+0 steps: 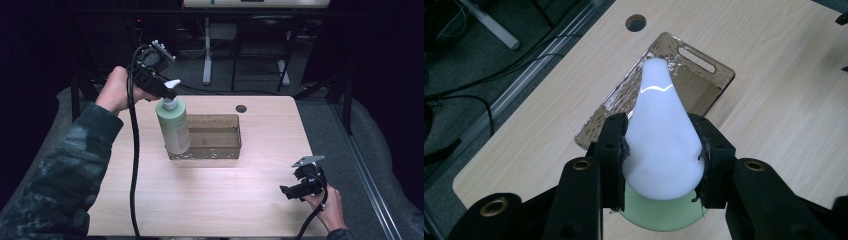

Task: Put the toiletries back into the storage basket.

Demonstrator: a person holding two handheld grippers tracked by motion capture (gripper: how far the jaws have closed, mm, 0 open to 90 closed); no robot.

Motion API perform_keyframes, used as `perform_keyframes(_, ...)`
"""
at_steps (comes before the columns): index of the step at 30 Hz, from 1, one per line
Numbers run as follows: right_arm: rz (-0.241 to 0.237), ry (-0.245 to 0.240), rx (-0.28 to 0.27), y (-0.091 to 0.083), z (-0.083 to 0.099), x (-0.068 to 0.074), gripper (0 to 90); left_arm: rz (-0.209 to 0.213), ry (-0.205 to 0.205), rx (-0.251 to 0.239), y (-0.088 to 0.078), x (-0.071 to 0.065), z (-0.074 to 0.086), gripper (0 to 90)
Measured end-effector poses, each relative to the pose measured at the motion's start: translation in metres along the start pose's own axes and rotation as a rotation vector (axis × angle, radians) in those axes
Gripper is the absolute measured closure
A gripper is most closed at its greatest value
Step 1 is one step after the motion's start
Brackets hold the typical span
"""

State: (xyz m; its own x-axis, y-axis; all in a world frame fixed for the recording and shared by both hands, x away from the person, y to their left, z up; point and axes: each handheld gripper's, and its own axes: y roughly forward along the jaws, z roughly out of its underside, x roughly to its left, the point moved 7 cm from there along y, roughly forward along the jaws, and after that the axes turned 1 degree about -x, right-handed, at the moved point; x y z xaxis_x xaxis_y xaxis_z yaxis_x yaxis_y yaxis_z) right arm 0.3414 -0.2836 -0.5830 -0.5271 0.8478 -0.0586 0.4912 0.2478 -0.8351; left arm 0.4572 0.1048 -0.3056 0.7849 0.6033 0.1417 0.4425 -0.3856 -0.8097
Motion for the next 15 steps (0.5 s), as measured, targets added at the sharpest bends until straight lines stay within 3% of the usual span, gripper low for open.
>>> perform_keyframes(15, 0.006, -0.001, -0.007, -0.001, 0.000, -0.001, 1.5, -0.028, -0.020, 0.003, -0.002, 0.013, -0.011, 62.8)
